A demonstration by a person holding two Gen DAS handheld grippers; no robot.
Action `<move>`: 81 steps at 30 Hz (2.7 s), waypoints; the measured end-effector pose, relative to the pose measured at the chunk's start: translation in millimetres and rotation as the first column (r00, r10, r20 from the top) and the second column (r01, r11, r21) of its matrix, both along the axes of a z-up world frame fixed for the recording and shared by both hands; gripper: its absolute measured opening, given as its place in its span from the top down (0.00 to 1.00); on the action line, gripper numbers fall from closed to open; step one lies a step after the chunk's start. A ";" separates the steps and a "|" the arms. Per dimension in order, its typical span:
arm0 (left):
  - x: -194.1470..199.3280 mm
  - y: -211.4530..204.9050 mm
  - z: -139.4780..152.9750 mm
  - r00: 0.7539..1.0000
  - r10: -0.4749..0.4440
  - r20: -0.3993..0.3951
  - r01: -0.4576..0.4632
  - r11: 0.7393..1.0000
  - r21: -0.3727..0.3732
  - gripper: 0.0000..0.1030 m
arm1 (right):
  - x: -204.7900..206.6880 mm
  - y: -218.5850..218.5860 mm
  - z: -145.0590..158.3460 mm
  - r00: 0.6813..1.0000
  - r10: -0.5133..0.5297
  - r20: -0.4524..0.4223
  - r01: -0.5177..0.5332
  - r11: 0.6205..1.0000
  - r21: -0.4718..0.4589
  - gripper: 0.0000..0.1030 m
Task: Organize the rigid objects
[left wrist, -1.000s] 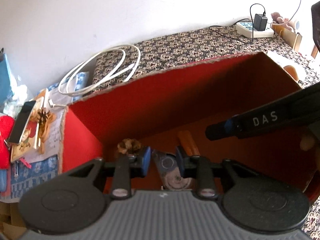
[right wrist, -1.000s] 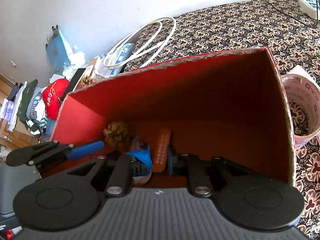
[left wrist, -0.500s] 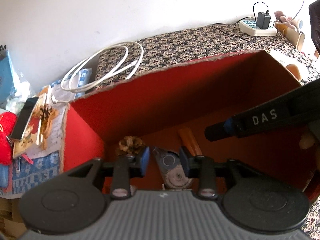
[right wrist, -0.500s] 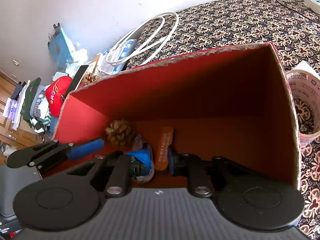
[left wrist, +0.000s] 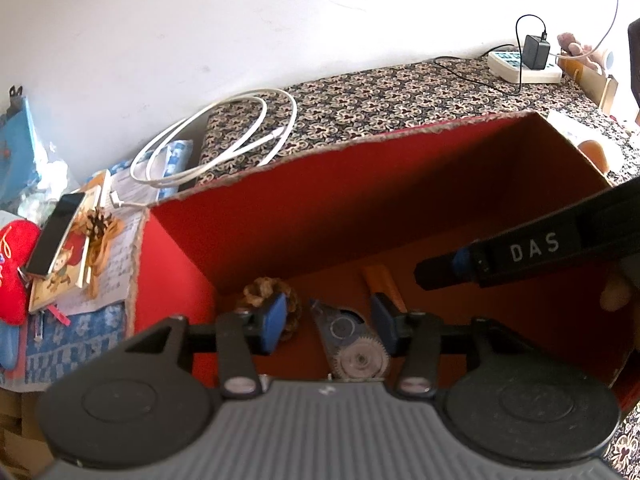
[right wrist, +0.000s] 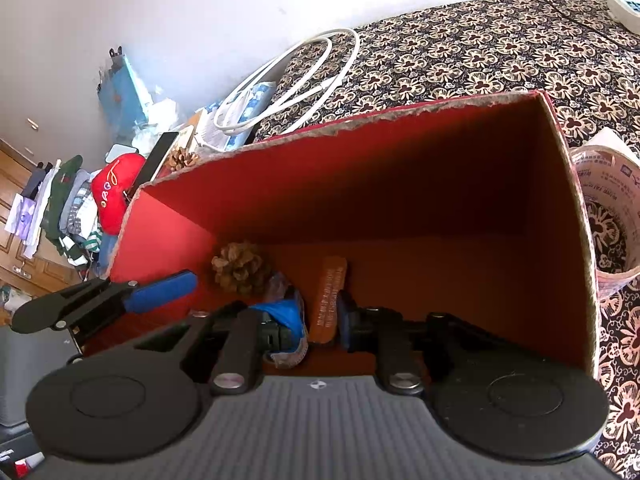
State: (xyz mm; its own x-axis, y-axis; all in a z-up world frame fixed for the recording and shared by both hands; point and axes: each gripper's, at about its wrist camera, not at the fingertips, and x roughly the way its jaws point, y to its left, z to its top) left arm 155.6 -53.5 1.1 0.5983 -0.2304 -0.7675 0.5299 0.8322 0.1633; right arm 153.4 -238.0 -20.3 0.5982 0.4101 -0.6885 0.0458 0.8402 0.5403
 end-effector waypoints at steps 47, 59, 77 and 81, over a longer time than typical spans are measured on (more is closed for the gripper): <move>-0.9 -1.1 -0.8 0.996 0.080 0.030 -0.081 0.996 0.034 0.40 | -6.8 0.9 4.2 0.999 -0.031 0.038 0.031 0.999 -0.017 0.94; -0.2 -1.2 -0.2 0.996 0.086 0.016 -0.086 0.996 0.032 0.37 | -6.3 1.6 3.6 0.999 -0.032 0.038 0.033 0.999 -0.020 0.93; 2.3 1.1 -0.6 0.996 0.088 0.003 -0.088 0.996 0.015 0.37 | -10.3 2.3 6.1 0.996 -0.057 0.062 0.059 0.998 -0.035 0.93; 2.3 0.6 -0.6 0.996 0.086 0.004 -0.086 0.996 0.015 0.37 | -11.9 1.7 7.1 0.995 -0.066 0.075 0.070 0.997 -0.041 0.93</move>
